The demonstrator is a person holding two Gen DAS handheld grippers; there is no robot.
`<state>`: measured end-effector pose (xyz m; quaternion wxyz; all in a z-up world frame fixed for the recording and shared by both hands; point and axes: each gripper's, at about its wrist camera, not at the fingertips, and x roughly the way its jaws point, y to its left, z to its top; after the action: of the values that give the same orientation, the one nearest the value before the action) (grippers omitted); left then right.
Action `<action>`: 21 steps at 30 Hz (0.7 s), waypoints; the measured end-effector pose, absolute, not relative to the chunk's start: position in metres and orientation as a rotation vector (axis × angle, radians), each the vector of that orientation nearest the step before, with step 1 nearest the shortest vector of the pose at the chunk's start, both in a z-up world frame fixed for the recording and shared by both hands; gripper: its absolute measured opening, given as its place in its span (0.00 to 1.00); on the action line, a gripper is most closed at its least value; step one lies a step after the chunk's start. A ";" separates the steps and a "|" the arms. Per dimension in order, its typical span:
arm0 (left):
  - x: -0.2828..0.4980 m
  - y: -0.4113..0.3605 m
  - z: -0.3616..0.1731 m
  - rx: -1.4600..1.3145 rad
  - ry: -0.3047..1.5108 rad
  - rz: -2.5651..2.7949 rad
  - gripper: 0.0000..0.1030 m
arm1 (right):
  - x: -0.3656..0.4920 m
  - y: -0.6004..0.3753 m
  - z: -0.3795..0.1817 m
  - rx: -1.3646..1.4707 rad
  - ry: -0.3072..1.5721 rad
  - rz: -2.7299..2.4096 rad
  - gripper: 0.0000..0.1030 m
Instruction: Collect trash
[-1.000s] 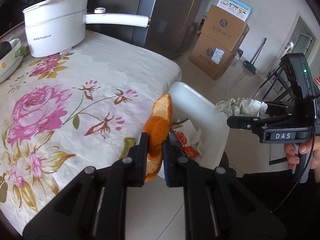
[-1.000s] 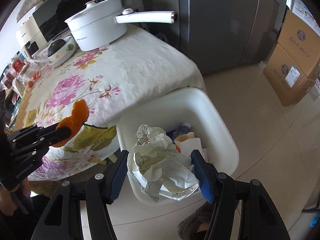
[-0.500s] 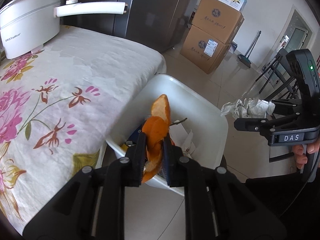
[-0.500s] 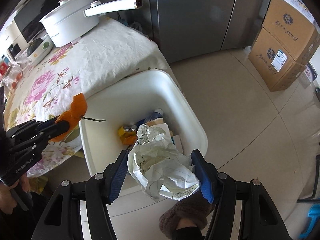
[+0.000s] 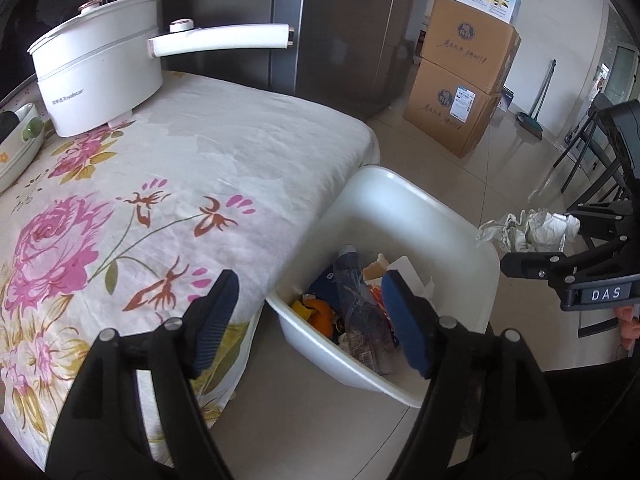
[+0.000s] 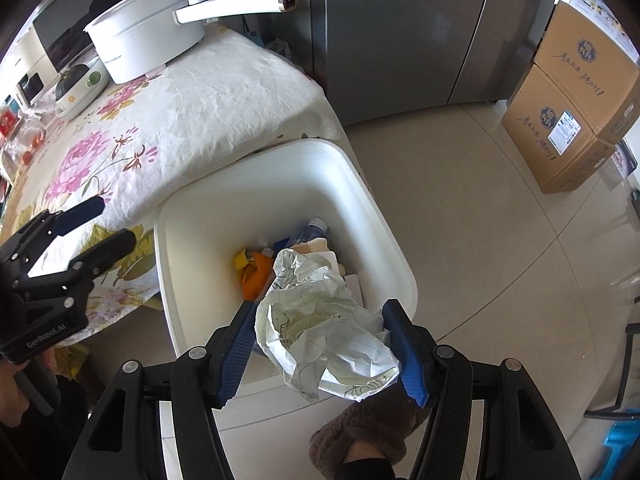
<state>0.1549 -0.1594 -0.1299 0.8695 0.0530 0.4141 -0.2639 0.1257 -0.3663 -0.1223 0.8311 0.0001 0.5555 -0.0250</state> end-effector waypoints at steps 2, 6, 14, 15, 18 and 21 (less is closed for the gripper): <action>0.155 -0.155 -0.128 0.109 0.867 -0.541 0.73 | 0.127 -0.365 -0.122 -0.006 1.176 -0.050 0.63; 0.155 -0.147 -0.125 0.102 0.864 -0.521 0.78 | 0.129 -0.362 -0.119 -0.010 1.153 -0.058 0.67; 0.150 -0.137 -0.120 0.132 0.860 -0.499 0.83 | 0.133 -0.364 -0.112 0.042 1.142 -0.082 0.82; 0.149 -0.135 -0.118 0.131 0.860 -0.494 0.84 | 0.132 -0.363 -0.111 0.044 1.140 -0.082 0.82; 0.147 -0.129 -0.114 0.117 0.859 -0.475 0.86 | 0.130 -0.359 -0.106 0.056 1.130 -0.080 0.82; 0.144 -0.120 -0.109 0.105 0.857 -0.449 0.88 | 0.127 -0.354 -0.100 0.066 1.114 -0.075 0.83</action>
<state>0.1435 -0.1198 -0.1093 0.8840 0.0505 0.4117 -0.2157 0.1268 -0.3538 -0.1002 0.8477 0.0314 0.5283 -0.0356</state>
